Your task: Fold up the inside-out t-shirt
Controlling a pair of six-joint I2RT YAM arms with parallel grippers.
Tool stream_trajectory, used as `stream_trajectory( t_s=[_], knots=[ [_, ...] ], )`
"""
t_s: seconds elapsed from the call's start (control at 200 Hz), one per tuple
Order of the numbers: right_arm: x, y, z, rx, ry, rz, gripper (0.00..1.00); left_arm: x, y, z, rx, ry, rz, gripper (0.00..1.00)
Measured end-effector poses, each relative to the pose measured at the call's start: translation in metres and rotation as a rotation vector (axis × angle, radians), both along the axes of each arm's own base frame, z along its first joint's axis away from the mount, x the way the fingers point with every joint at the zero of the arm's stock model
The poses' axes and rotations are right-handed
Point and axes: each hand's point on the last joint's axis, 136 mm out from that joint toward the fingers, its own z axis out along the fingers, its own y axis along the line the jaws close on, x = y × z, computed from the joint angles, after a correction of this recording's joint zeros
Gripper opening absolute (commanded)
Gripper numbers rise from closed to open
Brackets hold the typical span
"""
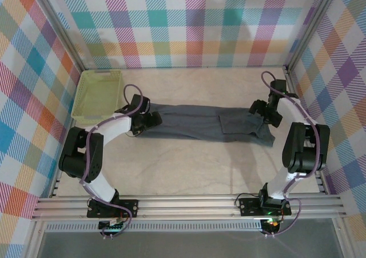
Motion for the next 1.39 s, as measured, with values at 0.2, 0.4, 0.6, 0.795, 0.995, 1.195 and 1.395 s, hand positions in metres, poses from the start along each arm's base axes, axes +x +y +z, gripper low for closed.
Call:
stream_trajectory(
  t_s=[0.2, 0.4, 0.6, 0.795, 0.995, 1.195, 1.395],
  knots=[
    [-0.01, -0.006, -0.035, -0.024, 0.136, 0.009, 0.95, 0.012, -0.002, 0.015, -0.007, -0.031, 0.0, 0.92],
    [-0.009, -0.008, -0.064, -0.022, 0.259, 0.02, 0.86, 0.023, 0.013, -0.007, 0.014, 0.021, 0.034, 0.91],
    [0.006, -0.004, -0.065, -0.006, 0.263, 0.034, 0.72, 0.018, 0.023, -0.022, 0.032, 0.073, 0.053, 0.91],
    [0.015, 0.009, -0.066, 0.006, 0.27, 0.08, 0.39, 0.017, 0.026, -0.024, 0.046, 0.077, 0.06, 0.91],
    [0.018, 0.015, -0.06, -0.011, 0.237, 0.1, 0.07, 0.008, 0.028, -0.033, 0.055, 0.106, 0.06, 0.91],
    [0.002, -0.007, -0.044, -0.137, 0.257, 0.07, 0.0, 0.001, 0.025, -0.039, 0.092, 0.107, 0.047, 0.89],
    [-0.002, -0.032, 0.002, -0.289, 0.221, 0.037, 0.0, -0.014, 0.005, -0.038, 0.119, 0.081, -0.006, 0.89]
  ],
)
